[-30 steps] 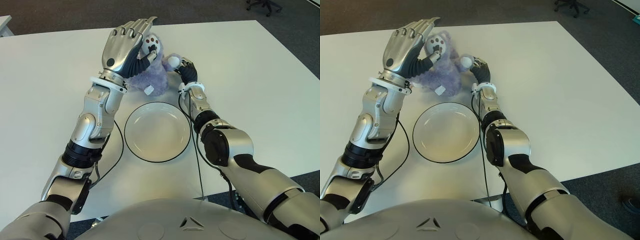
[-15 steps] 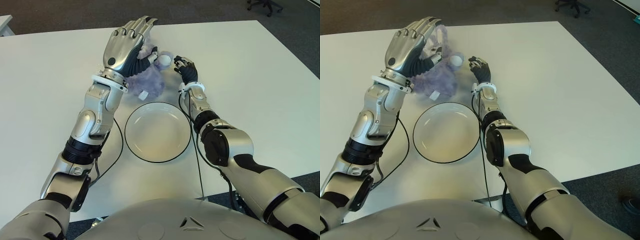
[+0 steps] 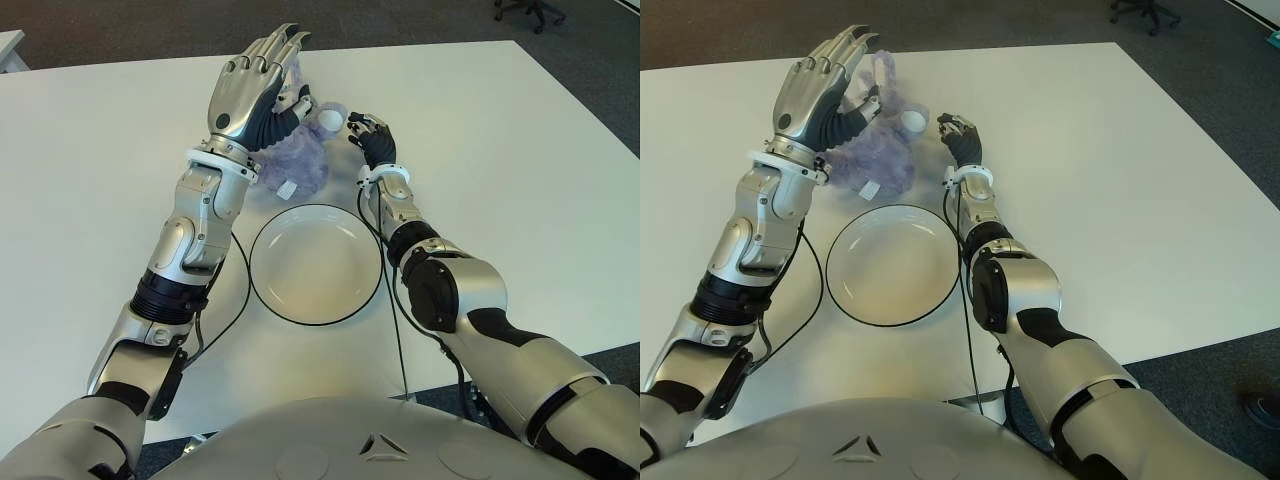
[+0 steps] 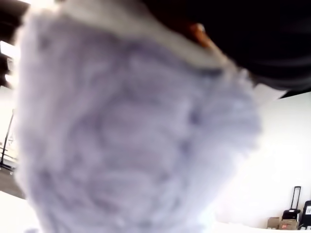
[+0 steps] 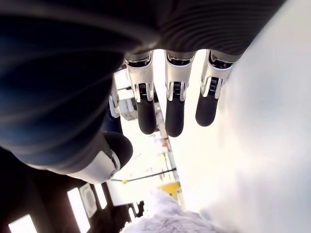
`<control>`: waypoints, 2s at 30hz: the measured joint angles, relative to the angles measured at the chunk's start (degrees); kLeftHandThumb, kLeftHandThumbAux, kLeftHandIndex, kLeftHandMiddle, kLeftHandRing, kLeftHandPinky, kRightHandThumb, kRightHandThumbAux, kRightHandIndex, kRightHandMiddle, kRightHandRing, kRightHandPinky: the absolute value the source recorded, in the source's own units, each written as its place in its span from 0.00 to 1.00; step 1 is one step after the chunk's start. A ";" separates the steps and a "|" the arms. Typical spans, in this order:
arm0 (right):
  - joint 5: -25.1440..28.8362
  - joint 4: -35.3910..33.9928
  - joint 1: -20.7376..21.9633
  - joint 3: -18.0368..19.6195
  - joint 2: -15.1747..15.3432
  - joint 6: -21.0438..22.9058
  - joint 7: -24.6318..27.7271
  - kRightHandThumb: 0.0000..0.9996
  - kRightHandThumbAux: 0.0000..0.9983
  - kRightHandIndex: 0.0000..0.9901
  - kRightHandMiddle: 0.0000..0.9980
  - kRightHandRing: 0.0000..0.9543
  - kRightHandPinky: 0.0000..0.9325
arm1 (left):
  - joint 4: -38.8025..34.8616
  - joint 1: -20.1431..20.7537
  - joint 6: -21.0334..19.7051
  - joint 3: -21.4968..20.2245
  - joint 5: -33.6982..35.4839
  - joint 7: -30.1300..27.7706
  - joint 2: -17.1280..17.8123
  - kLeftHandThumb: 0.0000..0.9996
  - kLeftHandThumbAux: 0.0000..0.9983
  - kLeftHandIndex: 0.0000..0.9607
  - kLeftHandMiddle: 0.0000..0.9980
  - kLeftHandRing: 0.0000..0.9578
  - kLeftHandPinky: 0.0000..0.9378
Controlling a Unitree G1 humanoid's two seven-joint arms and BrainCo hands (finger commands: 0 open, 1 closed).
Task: Put the doll into the plate.
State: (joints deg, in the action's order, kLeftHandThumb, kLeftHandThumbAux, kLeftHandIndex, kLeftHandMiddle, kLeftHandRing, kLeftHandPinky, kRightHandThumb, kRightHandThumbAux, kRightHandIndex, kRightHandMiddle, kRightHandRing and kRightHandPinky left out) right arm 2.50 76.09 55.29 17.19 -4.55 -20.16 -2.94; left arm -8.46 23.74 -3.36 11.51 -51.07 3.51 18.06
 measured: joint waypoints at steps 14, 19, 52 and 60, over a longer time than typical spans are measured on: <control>0.11 0.04 0.00 0.87 0.01 -0.08 1.04 0.72 0.73 0.41 0.20 0.20 0.24 | 1.87 0.57 0.53 0.00 2.92 1.01 -0.51 0.59 0.34 0.03 0.12 0.20 0.30; 0.29 0.04 0.00 1.47 0.01 -0.07 1.47 0.71 0.73 0.41 0.19 0.18 0.21 | 1.84 0.56 0.34 0.20 2.63 0.91 -0.19 0.57 0.31 0.04 0.13 0.23 0.35; -0.17 0.04 0.02 0.76 0.01 0.08 2.01 0.71 0.73 0.40 0.17 0.15 0.18 | -8.44 -8.57 -9.55 3.47 -8.62 -5.55 -0.19 0.54 0.29 0.03 0.12 0.21 0.30; 1.29 0.00 0.16 1.91 0.00 0.96 4.00 0.72 0.74 0.40 0.16 0.15 0.16 | -9.53 -9.65 -10.51 3.66 -8.69 -5.61 -1.13 0.52 0.29 0.03 0.11 0.19 0.26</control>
State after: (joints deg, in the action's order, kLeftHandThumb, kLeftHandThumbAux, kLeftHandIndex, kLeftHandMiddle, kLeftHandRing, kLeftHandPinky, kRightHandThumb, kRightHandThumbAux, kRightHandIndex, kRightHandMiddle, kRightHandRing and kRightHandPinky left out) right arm 3.79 76.09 55.45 19.10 -4.55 -19.19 1.06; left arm -17.99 14.09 -13.87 15.17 -59.75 -2.10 16.93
